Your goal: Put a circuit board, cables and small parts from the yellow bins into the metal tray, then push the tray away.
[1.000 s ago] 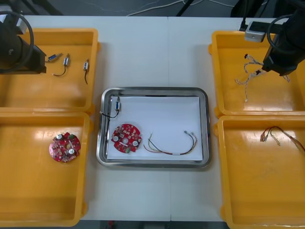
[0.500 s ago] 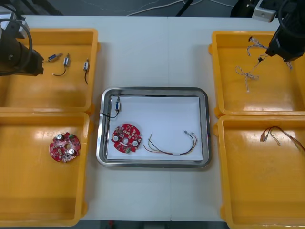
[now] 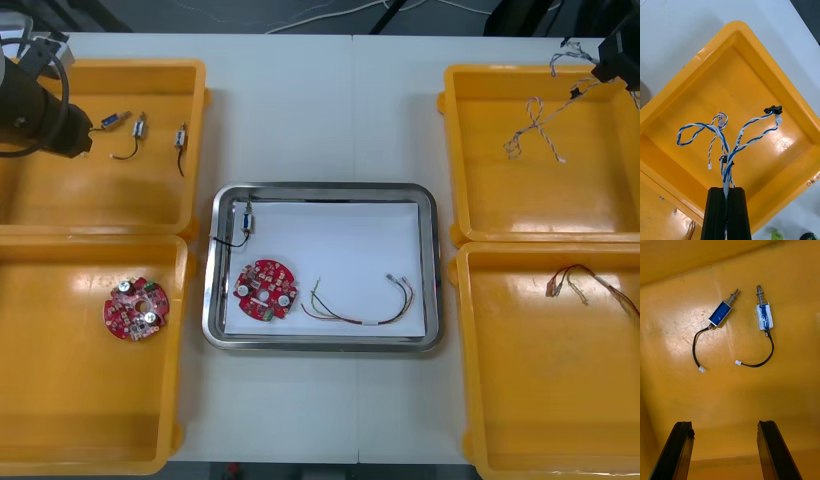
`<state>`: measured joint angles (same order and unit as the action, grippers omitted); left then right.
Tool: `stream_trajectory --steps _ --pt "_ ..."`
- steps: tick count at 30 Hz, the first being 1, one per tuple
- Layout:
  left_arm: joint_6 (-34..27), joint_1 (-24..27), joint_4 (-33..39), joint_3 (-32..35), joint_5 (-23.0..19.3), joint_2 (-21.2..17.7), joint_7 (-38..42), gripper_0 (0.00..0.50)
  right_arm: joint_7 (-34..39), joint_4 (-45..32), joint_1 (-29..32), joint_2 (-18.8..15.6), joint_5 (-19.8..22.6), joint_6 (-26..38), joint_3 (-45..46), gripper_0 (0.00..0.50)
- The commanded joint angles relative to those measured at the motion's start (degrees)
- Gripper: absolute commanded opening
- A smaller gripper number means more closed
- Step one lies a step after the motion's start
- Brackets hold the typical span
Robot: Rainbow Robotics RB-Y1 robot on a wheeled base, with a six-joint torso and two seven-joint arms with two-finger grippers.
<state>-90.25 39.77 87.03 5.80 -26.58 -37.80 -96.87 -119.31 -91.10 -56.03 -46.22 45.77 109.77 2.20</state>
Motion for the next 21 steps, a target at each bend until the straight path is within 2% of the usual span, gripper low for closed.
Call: stream_trajectory --steps 1,5,6,7,8,9,10,11,12,21 --pt "0.87 3.83 0.42 1.67 0.30 -2.28 -2.09 0.500 1.45 0.22 -3.29 -3.26 0.99 0.23 1.67 0.000" --pt "1.83 4.09 0.15 2.02 0.39 -2.28 -4.38 0.500 1.19 0.84 -3.38 -3.53 1.17 0.23 1.67 0.000" --pt "2.45 4.09 -0.28 2.55 0.22 -2.28 -6.22 0.500 1.01 1.10 -3.38 -3.53 1.17 0.23 1.67 0.014" --pt "2.71 4.09 -0.64 2.73 0.22 -2.28 -6.92 0.500 0.84 1.19 -3.38 -3.62 1.26 0.23 1.76 0.054" --pt "3.15 4.27 -1.43 3.25 -0.05 -2.28 -8.33 0.500 0.66 1.54 -3.38 -3.53 1.26 0.23 1.67 0.183" --pt "3.85 4.35 -2.22 3.78 -0.22 -2.28 -10.09 0.500 0.40 2.07 -3.38 -3.62 1.43 0.23 1.67 0.333" --pt "4.21 4.35 -2.66 3.96 -0.31 -2.28 -10.88 0.500 0.22 2.42 -3.38 -3.62 1.52 0.23 1.67 0.391" --pt "5.08 4.53 -3.45 4.31 -0.49 -2.28 -12.55 0.500 0.05 3.04 -3.29 -3.53 1.70 0.23 1.67 0.486" --pt "5.88 4.62 -4.24 4.57 -0.57 -2.19 -13.87 0.500 -0.30 3.65 -3.38 -3.62 1.87 0.23 1.67 0.500" --pt "9.48 6.73 -9.16 5.10 -0.75 -1.31 -20.64 0.500 -1.62 4.97 -3.29 -3.44 1.96 0.23 1.67 0.500"
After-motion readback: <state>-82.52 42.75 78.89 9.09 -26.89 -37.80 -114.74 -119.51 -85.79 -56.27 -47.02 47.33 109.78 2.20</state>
